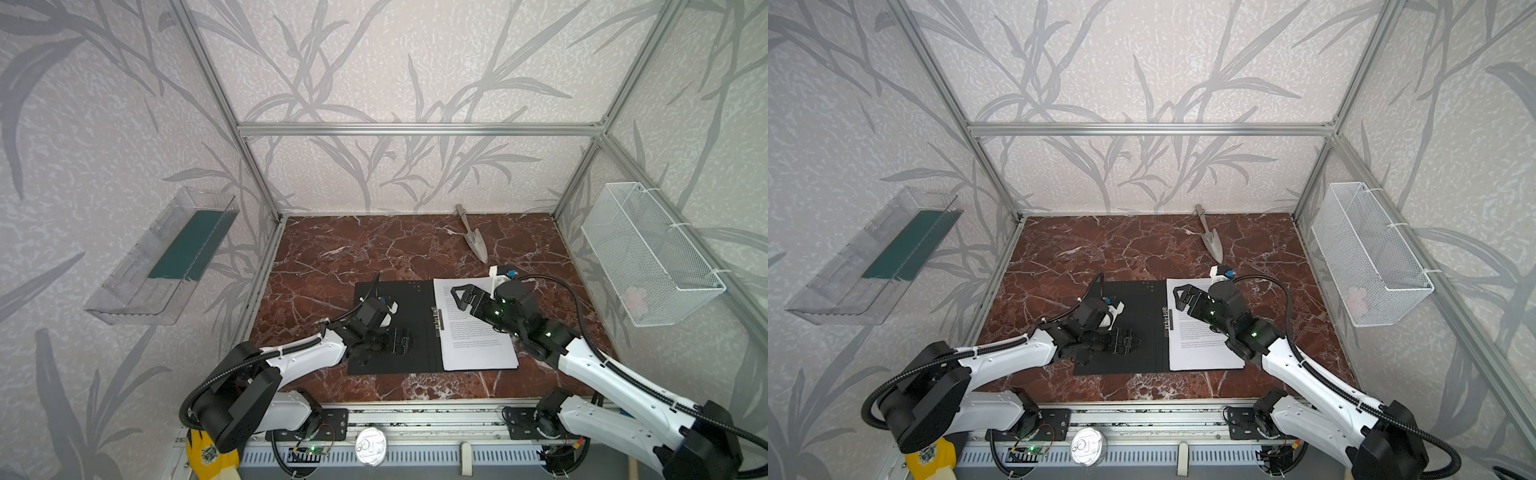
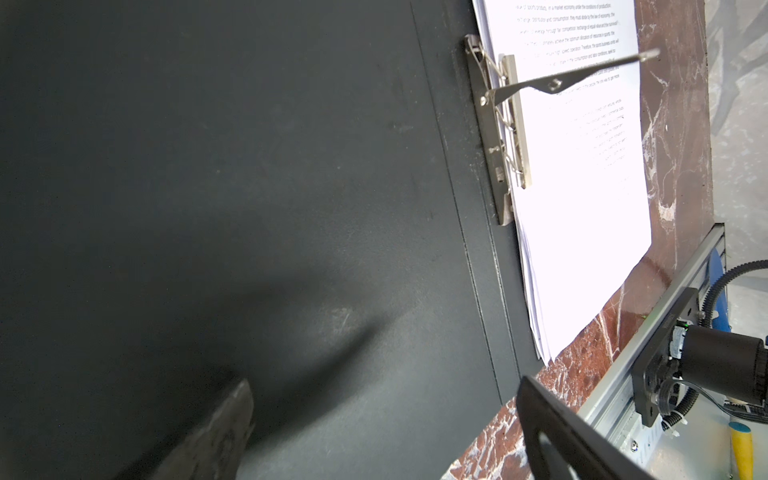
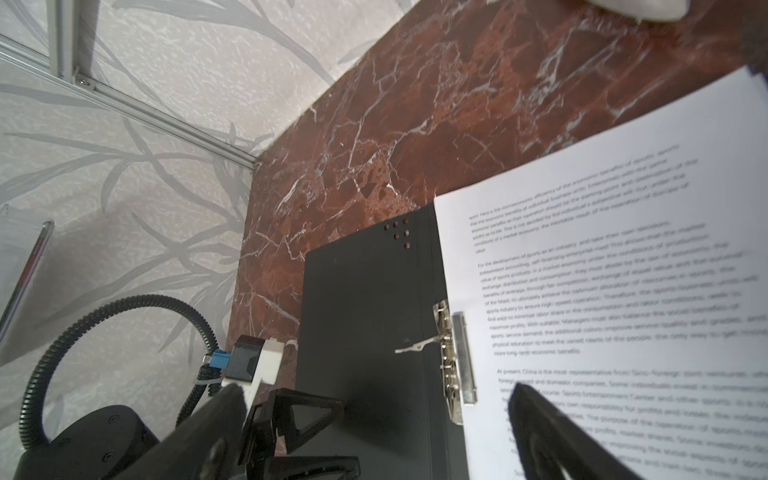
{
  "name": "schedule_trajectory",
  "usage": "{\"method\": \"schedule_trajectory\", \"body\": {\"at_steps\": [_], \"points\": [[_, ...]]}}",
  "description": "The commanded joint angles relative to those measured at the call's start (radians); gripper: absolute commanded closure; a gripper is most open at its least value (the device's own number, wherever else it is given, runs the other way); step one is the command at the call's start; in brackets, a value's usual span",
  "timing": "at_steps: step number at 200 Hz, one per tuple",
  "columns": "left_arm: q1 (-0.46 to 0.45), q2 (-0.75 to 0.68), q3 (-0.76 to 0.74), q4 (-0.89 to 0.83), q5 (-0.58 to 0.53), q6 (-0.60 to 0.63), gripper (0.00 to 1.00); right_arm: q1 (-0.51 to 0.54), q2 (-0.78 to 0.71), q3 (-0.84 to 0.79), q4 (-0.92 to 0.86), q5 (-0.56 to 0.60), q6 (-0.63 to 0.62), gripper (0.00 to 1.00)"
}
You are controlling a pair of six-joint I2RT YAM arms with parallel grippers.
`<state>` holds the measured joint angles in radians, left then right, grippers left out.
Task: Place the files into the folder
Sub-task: 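Reach the right gripper over the folder cover edge near the clip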
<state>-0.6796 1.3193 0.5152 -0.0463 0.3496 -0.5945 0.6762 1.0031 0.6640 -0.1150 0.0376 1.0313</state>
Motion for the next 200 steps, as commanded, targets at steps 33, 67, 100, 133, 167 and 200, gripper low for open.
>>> {"method": "schedule_trajectory", "body": {"at_steps": [33,67,100,133,167,200], "points": [[-0.002,-0.025,-0.022,-0.035,-0.004,-0.002,0.01,0.117,0.212,0.158,-0.121,0.106,0.371,0.37],[-0.004,-0.032,-0.024,-0.031,0.014,-0.007,0.01,0.126,0.308,0.173,-0.078,0.113,0.476,0.56],[-0.006,-0.055,-0.03,-0.033,0.003,-0.009,0.01,0.122,0.371,0.181,-0.049,0.12,0.515,0.68],[-0.011,-0.06,-0.03,-0.029,0.014,-0.009,0.01,0.099,0.443,0.202,0.009,0.083,0.519,0.8],[-0.012,-0.069,-0.033,-0.033,0.006,-0.005,0.01,0.097,0.475,0.218,0.016,0.085,0.526,0.81],[-0.015,-0.066,-0.031,-0.032,0.005,-0.007,0.01,0.094,0.509,0.223,0.031,0.066,0.54,0.81]]}}
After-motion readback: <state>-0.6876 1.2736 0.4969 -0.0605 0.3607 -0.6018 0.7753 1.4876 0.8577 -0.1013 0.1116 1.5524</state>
